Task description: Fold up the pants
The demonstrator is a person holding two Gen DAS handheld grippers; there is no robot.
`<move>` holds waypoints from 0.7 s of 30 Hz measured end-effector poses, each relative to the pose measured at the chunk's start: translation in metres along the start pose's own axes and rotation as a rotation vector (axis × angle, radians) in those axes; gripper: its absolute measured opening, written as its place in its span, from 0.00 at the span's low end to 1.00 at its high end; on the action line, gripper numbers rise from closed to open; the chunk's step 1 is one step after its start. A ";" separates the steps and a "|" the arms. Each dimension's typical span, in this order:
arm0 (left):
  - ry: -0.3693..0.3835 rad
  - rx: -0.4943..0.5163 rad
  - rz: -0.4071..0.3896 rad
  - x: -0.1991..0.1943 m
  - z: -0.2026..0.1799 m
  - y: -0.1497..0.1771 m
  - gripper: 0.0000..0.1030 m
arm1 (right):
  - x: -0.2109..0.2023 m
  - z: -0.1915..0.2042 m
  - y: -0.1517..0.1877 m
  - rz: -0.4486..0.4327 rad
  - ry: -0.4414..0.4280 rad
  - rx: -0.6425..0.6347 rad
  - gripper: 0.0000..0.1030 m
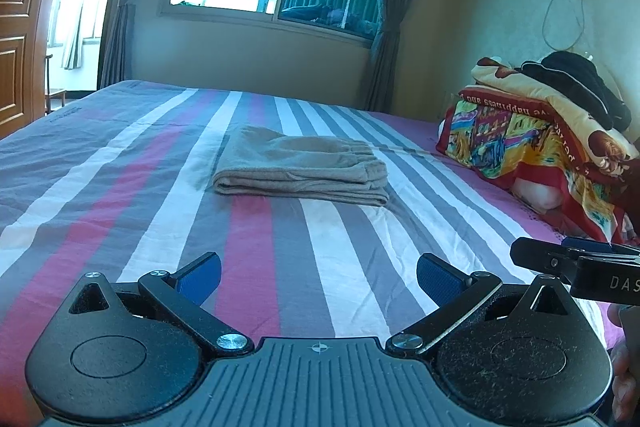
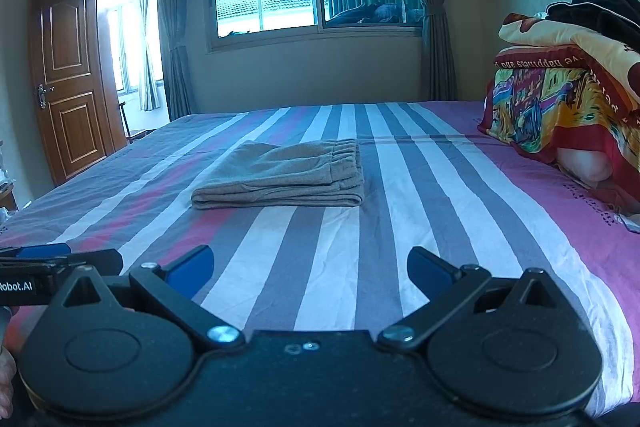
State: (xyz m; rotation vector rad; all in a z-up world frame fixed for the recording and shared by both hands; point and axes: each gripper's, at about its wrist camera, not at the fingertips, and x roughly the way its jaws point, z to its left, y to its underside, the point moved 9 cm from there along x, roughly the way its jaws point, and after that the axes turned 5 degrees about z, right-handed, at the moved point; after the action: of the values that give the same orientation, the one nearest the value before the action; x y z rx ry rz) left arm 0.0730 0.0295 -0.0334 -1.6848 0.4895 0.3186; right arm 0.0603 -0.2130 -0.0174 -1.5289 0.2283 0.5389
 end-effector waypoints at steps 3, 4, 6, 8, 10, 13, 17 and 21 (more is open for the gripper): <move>0.001 0.000 -0.004 -0.001 0.000 0.000 1.00 | 0.000 0.000 0.000 -0.002 0.001 -0.002 0.99; 0.002 0.000 -0.006 -0.001 0.000 0.000 1.00 | 0.000 0.000 0.000 -0.002 0.001 0.000 0.99; 0.005 -0.005 -0.010 -0.002 0.000 -0.001 1.00 | 0.001 0.000 0.000 0.000 0.001 -0.001 0.99; 0.007 -0.006 -0.014 -0.002 0.000 -0.001 1.00 | 0.001 0.000 0.001 0.001 0.002 -0.002 0.99; 0.007 -0.005 -0.015 -0.002 0.000 0.000 1.00 | 0.001 0.001 0.001 0.001 0.002 0.001 0.99; -0.015 0.027 0.007 0.000 -0.002 0.003 1.00 | 0.001 0.001 0.001 -0.002 0.004 -0.002 0.99; -0.034 0.059 0.001 -0.002 -0.005 0.003 1.00 | 0.001 0.002 0.001 0.000 0.005 -0.003 0.99; -0.047 0.072 -0.019 -0.007 -0.006 0.000 1.00 | 0.002 0.002 0.002 0.008 0.013 -0.007 0.99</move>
State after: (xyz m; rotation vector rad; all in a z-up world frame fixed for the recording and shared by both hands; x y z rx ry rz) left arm 0.0662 0.0245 -0.0289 -1.6079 0.4449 0.3227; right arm 0.0607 -0.2110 -0.0201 -1.5389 0.2436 0.5367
